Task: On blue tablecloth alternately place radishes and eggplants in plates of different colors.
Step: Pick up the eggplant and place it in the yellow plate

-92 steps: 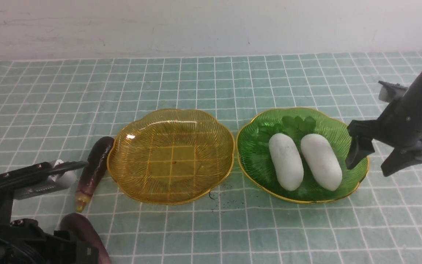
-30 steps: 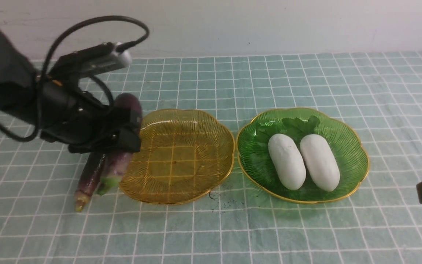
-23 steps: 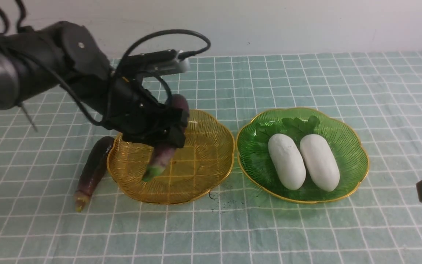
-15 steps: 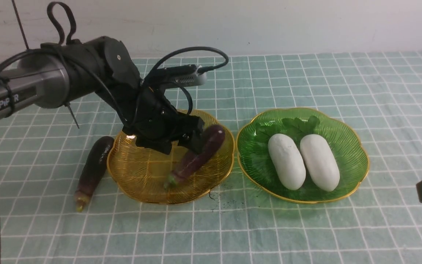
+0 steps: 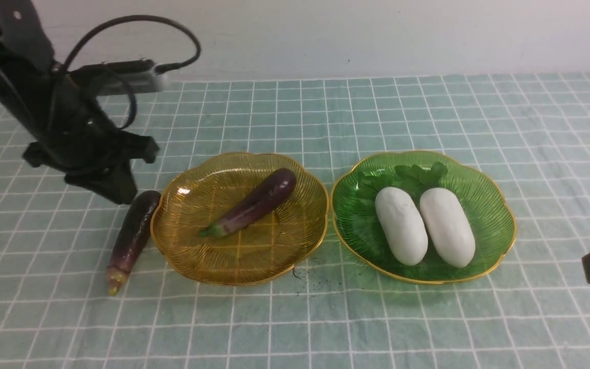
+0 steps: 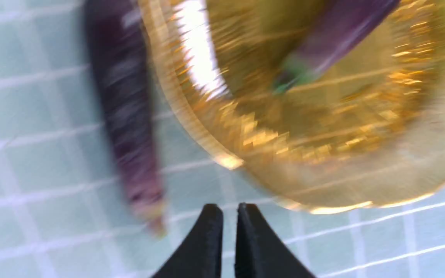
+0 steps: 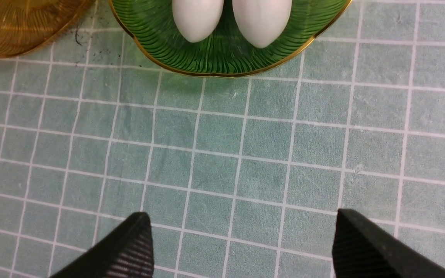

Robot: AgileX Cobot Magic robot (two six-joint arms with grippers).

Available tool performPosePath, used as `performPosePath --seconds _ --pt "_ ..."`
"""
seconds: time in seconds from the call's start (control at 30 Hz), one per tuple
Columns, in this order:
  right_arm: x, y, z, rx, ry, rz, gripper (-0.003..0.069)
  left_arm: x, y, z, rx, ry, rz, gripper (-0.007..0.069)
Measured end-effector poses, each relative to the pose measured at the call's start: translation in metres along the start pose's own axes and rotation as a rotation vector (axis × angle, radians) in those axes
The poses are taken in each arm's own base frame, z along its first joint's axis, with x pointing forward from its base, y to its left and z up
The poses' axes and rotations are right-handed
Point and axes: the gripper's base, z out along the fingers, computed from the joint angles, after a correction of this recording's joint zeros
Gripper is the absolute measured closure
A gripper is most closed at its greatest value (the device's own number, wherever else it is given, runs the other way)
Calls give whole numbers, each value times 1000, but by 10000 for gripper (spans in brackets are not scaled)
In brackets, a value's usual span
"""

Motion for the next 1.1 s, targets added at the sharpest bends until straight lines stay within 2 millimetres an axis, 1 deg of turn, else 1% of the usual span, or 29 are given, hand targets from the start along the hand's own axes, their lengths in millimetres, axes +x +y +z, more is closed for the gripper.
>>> performPosePath --seconds 0.03,0.07,0.1,0.13,0.17,0.27,0.33,0.37,0.4,0.47,0.5,0.53,0.6,0.67,0.83,1.0,1.1 --pt "0 0 0 0 0 0 93 5 10 3 -14 20 -34 622" --pt "0 0 0 0 0 0 93 8 13 5 -17 30 -44 624" --pt "0 0 0 0 0 -1 93 15 20 12 -23 65 -75 629" --pt "0 0 0 0 0 -1 93 18 22 16 -23 80 -85 629" --pt "0 0 0 0 -1 -1 93 23 24 25 -22 106 -96 629" --pt "-1 0 0 1 -7 -1 93 27 23 41 -7 124 -107 613" --pt "-1 0 0 1 -9 -1 93 26 20 50 5 127 -107 589" --pt "-1 0 0 2 -9 -1 93 24 19 56 9 130 -106 565" --pt "-1 0 0 2 -9 -1 93 24 19 57 9 128 -106 561" --pt "-1 0 0 2 -9 -1 93 23 17 67 16 145 -106 490" --pt "-1 0 0 2 -9 -1 93 22 17 69 16 147 -107 477" --pt "-1 0 0 2 -9 -1 93 22 17 72 15 152 -108 429" --pt "-1 0 0 2 -9 -1 93 21 18 77 9 149 -107 365" --pt "-1 0 0 -1 -9 0 93 17 20 82 -3 124 -105 285" --pt "-1 0 0 -1 -9 0 93 11 23 95 -14 88 -109 205" --pt "-1 0 0 -1 -9 0 93 11 26 109 -13 116 -115 207" --pt "-1 0 0 -2 -9 0 93 13 29 117 -25 146 -109 256"
